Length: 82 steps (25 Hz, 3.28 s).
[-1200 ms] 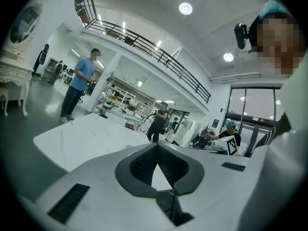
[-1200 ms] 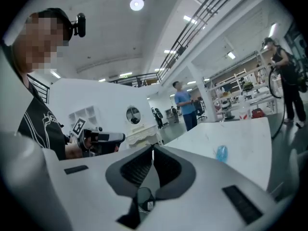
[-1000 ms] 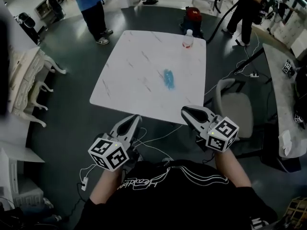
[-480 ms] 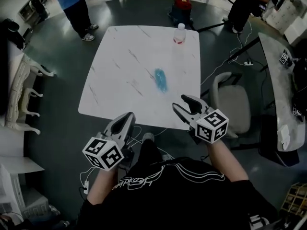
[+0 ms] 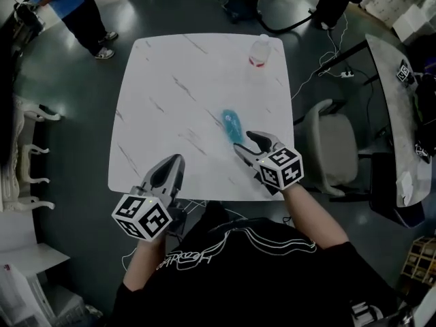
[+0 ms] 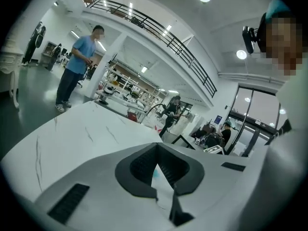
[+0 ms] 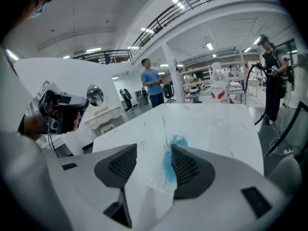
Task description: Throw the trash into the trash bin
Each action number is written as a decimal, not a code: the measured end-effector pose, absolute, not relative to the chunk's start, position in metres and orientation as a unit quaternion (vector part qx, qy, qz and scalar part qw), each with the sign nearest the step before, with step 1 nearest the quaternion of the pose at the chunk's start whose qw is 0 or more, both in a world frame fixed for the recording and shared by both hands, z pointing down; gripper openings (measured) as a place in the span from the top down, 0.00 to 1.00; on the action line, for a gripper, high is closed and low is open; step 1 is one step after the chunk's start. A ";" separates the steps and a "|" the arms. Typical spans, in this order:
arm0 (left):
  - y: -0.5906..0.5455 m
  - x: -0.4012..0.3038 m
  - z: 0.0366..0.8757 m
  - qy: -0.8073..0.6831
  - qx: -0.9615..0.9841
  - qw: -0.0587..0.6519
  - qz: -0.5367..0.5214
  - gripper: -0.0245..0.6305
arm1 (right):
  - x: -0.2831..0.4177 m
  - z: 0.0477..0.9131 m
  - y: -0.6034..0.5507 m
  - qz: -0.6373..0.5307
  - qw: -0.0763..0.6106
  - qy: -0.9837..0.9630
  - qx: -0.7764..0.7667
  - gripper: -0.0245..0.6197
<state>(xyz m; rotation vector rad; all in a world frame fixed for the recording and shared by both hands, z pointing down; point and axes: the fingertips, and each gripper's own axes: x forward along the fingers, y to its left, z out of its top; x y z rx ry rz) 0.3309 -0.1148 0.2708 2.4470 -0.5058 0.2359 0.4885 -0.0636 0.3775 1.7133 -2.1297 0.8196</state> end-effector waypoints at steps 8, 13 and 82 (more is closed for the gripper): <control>-0.160 0.322 0.298 -0.219 0.914 0.323 0.109 0.96 | 0.510 0.440 -0.093 0.343 0.204 -0.658 0.638 0.60; -0.172 0.314 0.305 -0.230 0.911 0.322 0.119 0.96 | 0.511 0.462 -0.098 0.362 0.231 -0.634 0.643 0.60; 0.054 -0.287 0.418 -0.621 0.637 0.455 -0.034 0.96 | -0.112 0.454 -0.069 0.215 0.264 -0.905 0.253 0.89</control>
